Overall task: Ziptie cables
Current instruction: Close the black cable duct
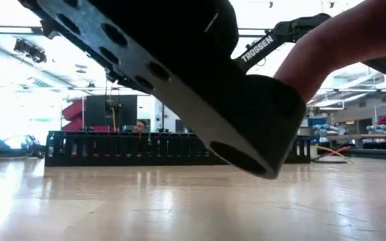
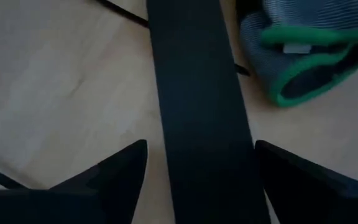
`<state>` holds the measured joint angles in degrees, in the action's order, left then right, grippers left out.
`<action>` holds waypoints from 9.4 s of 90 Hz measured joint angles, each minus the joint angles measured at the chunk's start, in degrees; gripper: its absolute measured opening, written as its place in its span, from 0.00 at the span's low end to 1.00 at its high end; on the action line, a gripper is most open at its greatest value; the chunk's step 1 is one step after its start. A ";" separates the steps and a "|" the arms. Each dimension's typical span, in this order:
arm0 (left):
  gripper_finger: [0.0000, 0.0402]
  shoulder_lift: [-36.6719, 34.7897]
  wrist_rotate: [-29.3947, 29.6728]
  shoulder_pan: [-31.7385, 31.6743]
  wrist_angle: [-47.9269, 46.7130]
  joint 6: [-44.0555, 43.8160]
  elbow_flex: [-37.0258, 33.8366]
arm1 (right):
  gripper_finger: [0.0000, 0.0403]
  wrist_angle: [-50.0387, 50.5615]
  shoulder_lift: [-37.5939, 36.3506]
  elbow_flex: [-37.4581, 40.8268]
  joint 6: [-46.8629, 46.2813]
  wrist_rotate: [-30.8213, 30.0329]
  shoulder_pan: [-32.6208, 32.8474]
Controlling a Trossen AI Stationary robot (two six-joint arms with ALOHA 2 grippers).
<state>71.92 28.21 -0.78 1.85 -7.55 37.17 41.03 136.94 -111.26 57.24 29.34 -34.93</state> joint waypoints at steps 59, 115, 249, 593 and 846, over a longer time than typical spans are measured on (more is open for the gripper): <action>0.91 0.00 0.00 0.00 0.05 -0.20 0.00 | 0.83 -1.18 0.09 0.00 -1.62 -1.51 -0.01; 0.91 0.00 0.00 0.02 0.02 -0.44 0.00 | 0.86 -0.44 0.26 0.02 -1.12 -0.74 -0.39; 0.91 0.00 -0.70 0.02 0.00 -0.68 0.00 | 0.69 -0.03 0.83 0.09 -1.65 -0.55 -2.35; 0.91 0.00 -1.53 0.02 -0.01 -1.53 0.00 | 0.67 1.21 0.83 0.04 -3.59 -0.20 -1.95; 0.91 -6.40 5.16 -0.11 1.18 6.08 1.95 | 0.60 16.14 -10.58 0.09 -3.22 4.00 3.96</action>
<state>65.52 33.36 -0.89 3.03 -1.48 39.11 57.17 126.36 -111.18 54.02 33.34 -30.97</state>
